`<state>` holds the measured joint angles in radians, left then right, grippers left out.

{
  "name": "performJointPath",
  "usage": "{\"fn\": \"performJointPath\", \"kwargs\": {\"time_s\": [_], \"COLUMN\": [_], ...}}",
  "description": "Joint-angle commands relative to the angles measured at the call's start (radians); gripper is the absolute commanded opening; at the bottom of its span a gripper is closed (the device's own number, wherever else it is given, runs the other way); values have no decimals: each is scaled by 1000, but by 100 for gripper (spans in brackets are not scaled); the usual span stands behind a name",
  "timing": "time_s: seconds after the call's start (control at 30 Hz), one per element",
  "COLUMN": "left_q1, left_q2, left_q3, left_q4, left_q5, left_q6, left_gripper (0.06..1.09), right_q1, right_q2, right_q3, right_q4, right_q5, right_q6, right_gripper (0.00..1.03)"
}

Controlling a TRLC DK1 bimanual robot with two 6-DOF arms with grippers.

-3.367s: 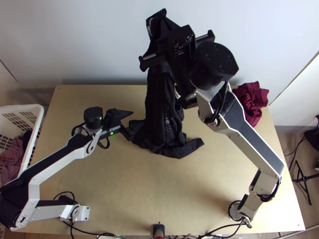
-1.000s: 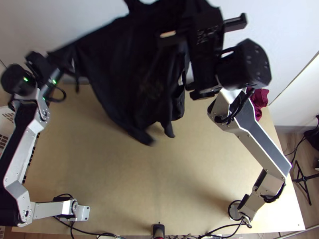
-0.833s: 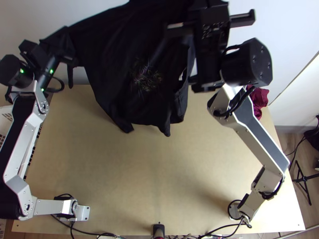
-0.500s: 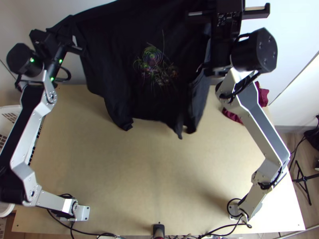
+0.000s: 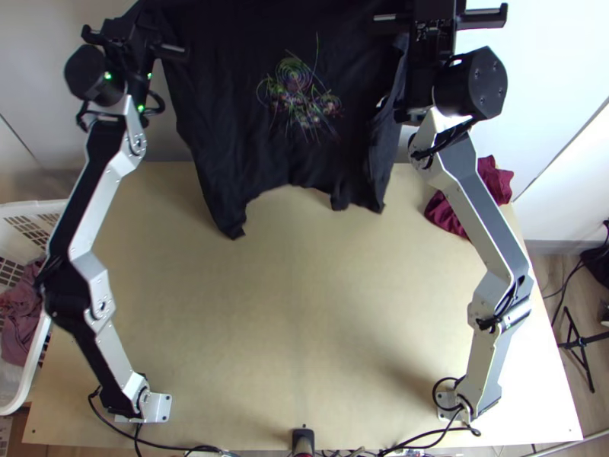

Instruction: Fold the t-shirt

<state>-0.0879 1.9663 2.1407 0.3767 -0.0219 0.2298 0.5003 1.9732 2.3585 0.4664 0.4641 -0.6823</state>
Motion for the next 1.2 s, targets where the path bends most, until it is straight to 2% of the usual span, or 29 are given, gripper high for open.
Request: {"fn": "performJointPath", "kwargs": {"time_s": [0.0,0.1,0.23,0.4,0.53,0.7,0.77,0.83,0.9,1.03,1.17], "left_q1": [-15,-23,-27,-26,-27,-47,-79,-133,-161,-187,-187], "left_q2": [114,120,98,-4,-168,-406,-534,-647,-736,-865,-954], "left_q3": [157,176,162,38,-202,-591,-814,-1007,-1145,-1298,-1355], "left_q4": [28,82,80,34,-15,-52,-58,-44,-36,-71,-157], "left_q5": [-164,-210,-236,-233,-158,-6,62,66,100,152,158], "left_q6": [26,51,59,60,60,62,105,171,184,166,132], "left_gripper": [9,9,9,9,9,9,9,9,9,9,9], "right_q1": [-54,-59,-54,-11,23,35,47,72,101,187,225], "right_q2": [-8,-33,-83,-240,-384,-501,-542,-583,-632,-740,-830], "right_q3": [4,4,-33,-304,-574,-740,-809,-887,-978,-1167,-1256], "right_q4": [72,77,75,69,66,48,41,40,40,18,-106], "right_q5": [24,28,36,34,28,25,25,27,33,80,120], "right_q6": [-11,-13,-13,-11,-13,21,30,41,52,78,165], "right_gripper": [2,2,2,2,3,3,3,3,2,2,3]}}
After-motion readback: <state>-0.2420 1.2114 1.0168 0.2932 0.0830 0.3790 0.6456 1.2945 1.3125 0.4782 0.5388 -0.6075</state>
